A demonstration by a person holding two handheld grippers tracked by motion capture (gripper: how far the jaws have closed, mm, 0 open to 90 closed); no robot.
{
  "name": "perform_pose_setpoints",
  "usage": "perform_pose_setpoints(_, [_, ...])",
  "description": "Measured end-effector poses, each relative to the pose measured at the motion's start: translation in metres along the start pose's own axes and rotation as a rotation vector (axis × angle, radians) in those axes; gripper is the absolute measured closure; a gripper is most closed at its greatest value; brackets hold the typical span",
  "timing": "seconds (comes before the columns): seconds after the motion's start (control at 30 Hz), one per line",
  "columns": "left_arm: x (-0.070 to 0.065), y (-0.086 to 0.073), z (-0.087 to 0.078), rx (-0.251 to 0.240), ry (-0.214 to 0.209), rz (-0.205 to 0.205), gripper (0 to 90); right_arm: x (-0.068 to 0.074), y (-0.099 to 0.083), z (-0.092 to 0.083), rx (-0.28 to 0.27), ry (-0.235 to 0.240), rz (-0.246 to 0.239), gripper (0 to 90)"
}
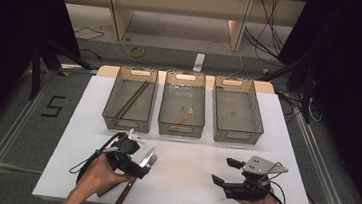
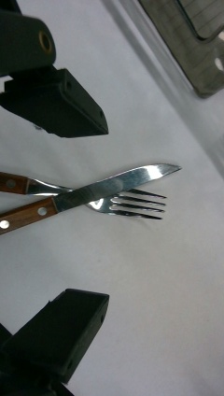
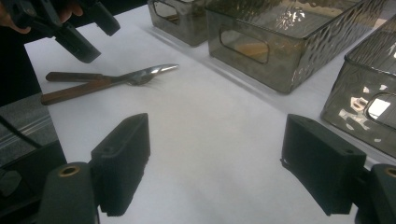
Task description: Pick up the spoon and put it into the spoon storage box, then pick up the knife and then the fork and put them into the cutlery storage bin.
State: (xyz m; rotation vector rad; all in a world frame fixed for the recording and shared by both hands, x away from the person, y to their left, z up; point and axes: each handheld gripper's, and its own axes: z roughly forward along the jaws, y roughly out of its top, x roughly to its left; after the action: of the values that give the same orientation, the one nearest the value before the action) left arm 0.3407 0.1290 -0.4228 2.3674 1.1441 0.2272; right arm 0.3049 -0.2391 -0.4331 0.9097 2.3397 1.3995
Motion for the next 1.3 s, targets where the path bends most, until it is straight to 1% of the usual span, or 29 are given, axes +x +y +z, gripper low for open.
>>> perform_pose_setpoints(0.03, [0.000,-0.002,0.000,0.010,0.001,0.003,15.2,0.000,0.000,0.000,0.000,0.000,0.000,24.2])
perform_pose_setpoints(0.1, [-0.002,-0.005,0.000,0.015,0.005,0.005,15.4,0.000,0.000,0.000,-0.001,-0.002,0.000,24.2])
perform_pose_setpoints(0.13, [-0.002,-0.006,0.000,0.028,0.005,0.013,15.7,0.001,0.000,-0.001,-0.002,-0.002,-0.003,24.2])
perform_pose_setpoints(0.17, [-0.002,-0.007,0.000,0.038,0.013,0.018,15.7,0.001,0.000,-0.001,-0.002,-0.003,-0.005,24.2])
perform_pose_setpoints(0.2, [-0.003,-0.007,0.000,0.037,0.026,0.018,15.9,0.001,0.000,-0.001,-0.001,-0.004,-0.006,24.3])
perform_pose_setpoints(0.27, [-0.003,-0.009,-0.001,0.046,0.032,0.022,16.9,0.001,0.000,-0.001,-0.001,-0.003,-0.004,24.2])
perform_pose_setpoints(0.37, [-0.004,-0.013,-0.002,0.053,0.030,0.009,18.6,0.000,0.000,-0.001,0.000,-0.003,-0.002,24.3])
perform_pose_setpoints(0.4, [-0.004,-0.014,-0.003,0.065,0.029,0.012,19.2,0.001,-0.001,0.000,0.003,-0.003,-0.003,24.3])
perform_pose_setpoints(0.5, [-0.006,-0.018,-0.002,0.074,0.033,0.002,21.9,0.000,-0.001,-0.001,0.003,-0.005,-0.001,24.3])
perform_pose_setpoints(0.57, [-0.008,-0.022,-0.002,0.089,0.038,0.010,23.7,0.000,-0.001,-0.001,0.005,-0.008,-0.001,24.3])
perform_pose_setpoints(0.6, [-0.009,-0.023,-0.001,0.096,0.037,0.006,24.6,0.000,-0.001,-0.001,0.005,-0.010,-0.001,24.3])
perform_pose_setpoints(0.67, [-0.009,-0.026,-0.001,0.114,0.037,0.017,26.1,0.001,-0.001,-0.001,0.002,-0.010,-0.003,24.3])
perform_pose_setpoints(0.73, [-0.011,-0.027,-0.002,0.110,0.027,0.003,26.7,0.002,-0.001,0.000,0.010,-0.010,-0.008,24.3])
perform_pose_setpoints(0.77, [-0.011,-0.028,-0.003,0.118,0.027,0.010,27.2,0.002,-0.001,0.000,0.013,-0.012,-0.009,24.3])
perform_pose_setpoints(0.8, [-0.013,-0.029,-0.003,0.121,0.027,0.008,27.9,0.003,-0.001,0.000,0.009,-0.012,-0.011,24.3])
perform_pose_setpoints(0.87, [-0.015,-0.030,-0.003,0.135,0.021,0.016,29.6,0.003,0.000,0.000,0.010,-0.012,-0.012,24.3])
perform_pose_setpoints(1.03, [-0.018,-0.033,-0.002,0.167,0.011,0.028,37.0,0.003,0.000,0.001,0.014,-0.013,-0.014,24.4])
perform_pose_setpoints(1.07, [-0.018,-0.034,-0.001,0.171,0.007,0.022,38.4,0.003,-0.001,0.001,0.013,-0.013,-0.013,24.3])
perform_pose_setpoints(1.1, [-0.018,-0.034,-0.001,0.180,0.003,0.026,40.8,0.003,-0.001,0.001,0.013,-0.012,-0.015,24.3])
perform_pose_setpoints(1.2, [-0.018,-0.037,0.000,0.191,-0.008,0.017,44.6,0.004,0.000,0.000,0.014,-0.012,-0.015,24.4])
perform_pose_setpoints(1.3, [-0.016,-0.039,0.002,0.206,-0.007,0.010,47.2,0.004,0.000,0.000,0.014,-0.013,-0.021,24.3])
